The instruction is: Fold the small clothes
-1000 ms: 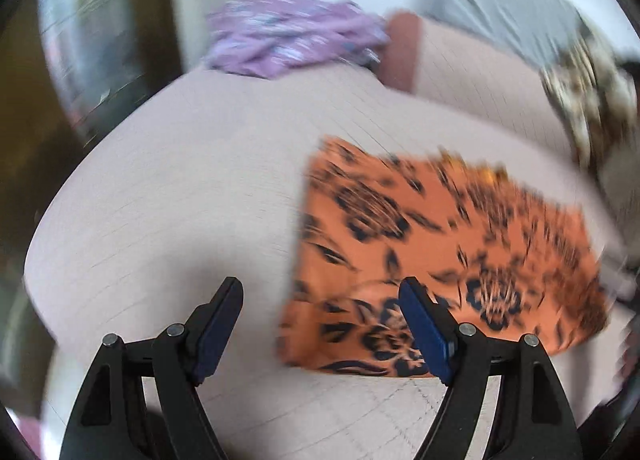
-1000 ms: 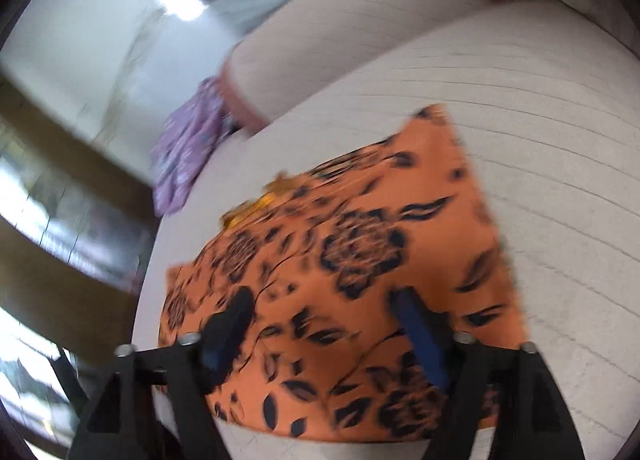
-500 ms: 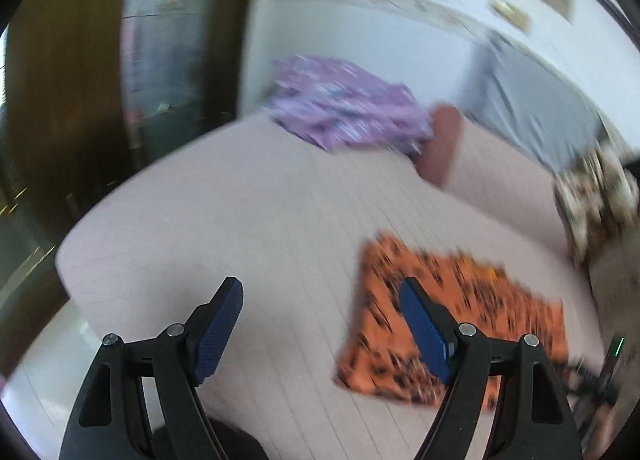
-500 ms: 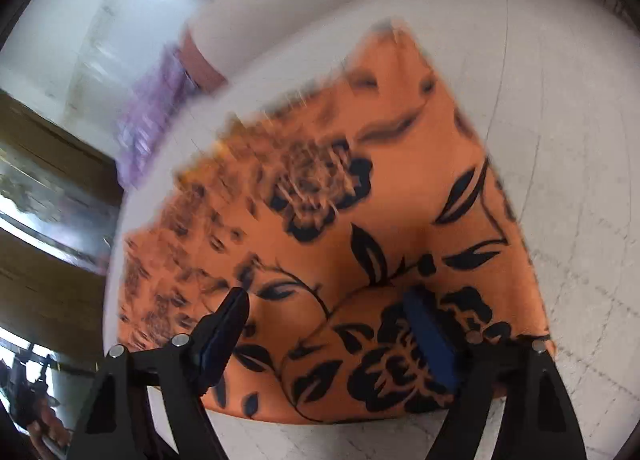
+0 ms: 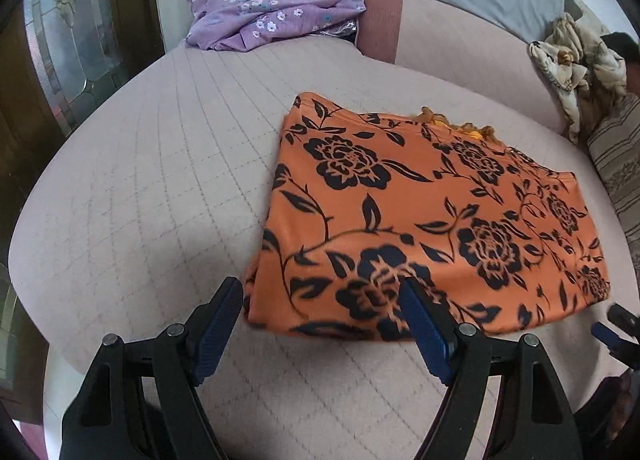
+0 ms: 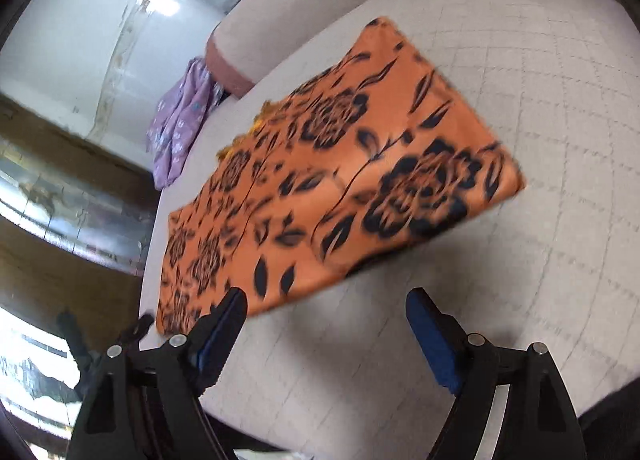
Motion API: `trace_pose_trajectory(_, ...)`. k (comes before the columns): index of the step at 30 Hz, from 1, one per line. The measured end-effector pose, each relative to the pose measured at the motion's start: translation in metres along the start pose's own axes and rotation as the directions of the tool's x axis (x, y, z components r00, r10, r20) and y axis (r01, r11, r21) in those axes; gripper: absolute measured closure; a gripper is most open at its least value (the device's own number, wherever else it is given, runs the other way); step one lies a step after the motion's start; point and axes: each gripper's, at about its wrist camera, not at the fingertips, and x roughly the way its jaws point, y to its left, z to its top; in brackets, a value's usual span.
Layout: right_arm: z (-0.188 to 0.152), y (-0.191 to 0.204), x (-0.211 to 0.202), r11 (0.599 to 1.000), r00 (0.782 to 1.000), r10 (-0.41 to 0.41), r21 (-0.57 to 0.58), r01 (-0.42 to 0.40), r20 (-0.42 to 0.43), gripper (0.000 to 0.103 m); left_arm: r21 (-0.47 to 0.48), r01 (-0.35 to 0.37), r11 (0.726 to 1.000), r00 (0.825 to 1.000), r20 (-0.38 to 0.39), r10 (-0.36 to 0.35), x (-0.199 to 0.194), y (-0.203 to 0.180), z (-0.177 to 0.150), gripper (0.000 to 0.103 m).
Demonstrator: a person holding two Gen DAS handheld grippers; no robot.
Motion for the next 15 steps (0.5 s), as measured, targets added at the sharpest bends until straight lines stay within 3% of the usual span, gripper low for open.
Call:
trace_pose_trajectory(4,0.014,0.026,0.001,0.997,0.999,0.032,-0.071,-0.03,0.032,0.019,0.003,-0.051,0.999,0.999,0.01,0.051,0.012,0.001,0.015,0.022)
trace_pose_trajectory(5,0.02,0.033,0.003,0.996,0.998,0.044,-0.081,-0.041,0.037,0.019,0.006,-0.089,0.996,0.996,-0.013,0.09,0.02,0.002,0.017,0.022)
trace_pose_trajectory(7,0.032,0.045,0.011,0.992,0.998,0.054,-0.114,-0.049,0.041,0.019,0.021,-0.162,0.987,0.975,-0.149,0.164,0.049,0.009,0.014,0.021)
trace_pose_trajectory(10,0.044,0.044,0.036,0.992,1.0,-0.001,-0.122,0.002,0.009,0.018,-0.009,-0.139,0.99,0.976,-0.17,0.136,0.046,0.017,0.021,0.024)
trace_pose_trajectory(12,0.048,0.032,0.056,0.993,0.996,-0.082,-0.087,0.079,-0.03,0.018,0.041,-0.134,0.99,0.986,-0.094,0.137,0.027,0.012,0.041,0.026)
trace_pose_trajectory(15,0.047,0.031,0.057,0.994,0.998,-0.058,-0.095,0.058,-0.003,0.018,0.073,-0.137,0.988,0.99,0.029,0.135,0.014,0.008,0.078,0.026)
